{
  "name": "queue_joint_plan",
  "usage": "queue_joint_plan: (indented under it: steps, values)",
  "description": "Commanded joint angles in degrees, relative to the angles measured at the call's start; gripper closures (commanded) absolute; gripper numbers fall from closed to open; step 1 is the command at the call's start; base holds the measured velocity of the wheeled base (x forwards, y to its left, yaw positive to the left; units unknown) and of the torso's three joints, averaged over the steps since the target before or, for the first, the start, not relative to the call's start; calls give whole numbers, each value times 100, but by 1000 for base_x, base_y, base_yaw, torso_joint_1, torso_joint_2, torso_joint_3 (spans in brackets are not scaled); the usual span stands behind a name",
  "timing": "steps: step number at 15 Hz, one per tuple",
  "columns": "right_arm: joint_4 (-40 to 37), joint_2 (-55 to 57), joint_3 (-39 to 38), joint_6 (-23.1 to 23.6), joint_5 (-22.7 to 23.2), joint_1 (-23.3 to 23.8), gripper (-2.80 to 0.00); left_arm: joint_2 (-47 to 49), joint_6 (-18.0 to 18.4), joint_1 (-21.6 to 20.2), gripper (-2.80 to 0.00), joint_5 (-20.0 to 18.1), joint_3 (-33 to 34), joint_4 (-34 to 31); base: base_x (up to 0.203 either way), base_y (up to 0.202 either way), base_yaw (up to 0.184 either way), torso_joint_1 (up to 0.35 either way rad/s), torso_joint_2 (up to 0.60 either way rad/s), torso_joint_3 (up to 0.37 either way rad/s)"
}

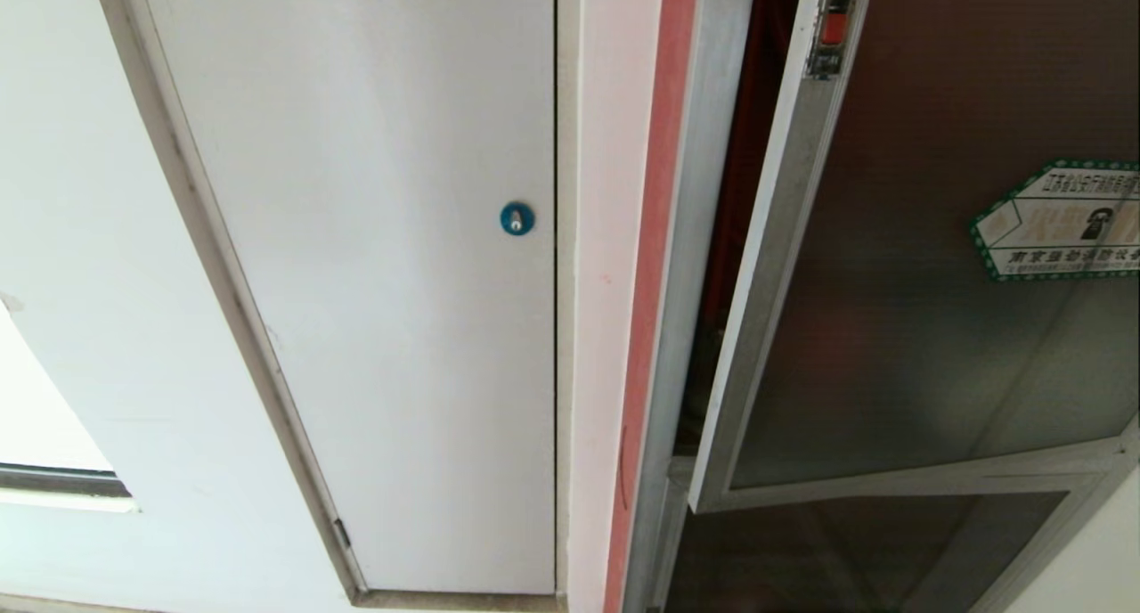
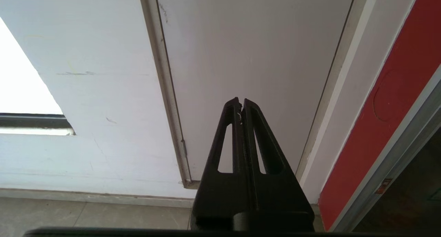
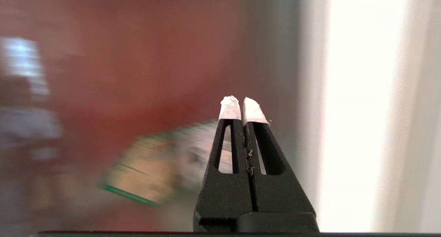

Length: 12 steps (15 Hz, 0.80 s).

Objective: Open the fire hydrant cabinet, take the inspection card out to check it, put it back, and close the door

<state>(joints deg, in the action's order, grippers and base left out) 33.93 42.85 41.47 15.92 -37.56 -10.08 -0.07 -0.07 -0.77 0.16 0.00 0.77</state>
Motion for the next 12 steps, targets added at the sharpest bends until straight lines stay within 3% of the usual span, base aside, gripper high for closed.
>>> queue_joint_plan:
  steps: [1,4,8,10,12]
  values:
    - [-548,-788,-22,5,-47,345,0,0,-1,-2,0,2,35,2,0,0,0,0,0,0]
    - [-1586,-1667,-39,4,5,787,0,3,-1,-2,0,2,35,2,0,0,0,0,0,0]
    - [-2673,-2761,-276,-6,338,870,0,2,-1,-2,0,2,35,2,0,0,0,0,0,0]
    - [-2862,-3094,-804,-13,443,876,0,7,-1,-2,0,2,35,2,0,0,0,0,0,0]
    - [-2890,-3516,-1406,-92,890,929,0,7,-1,-2,0,2,35,2,0,0,0,0,0,0]
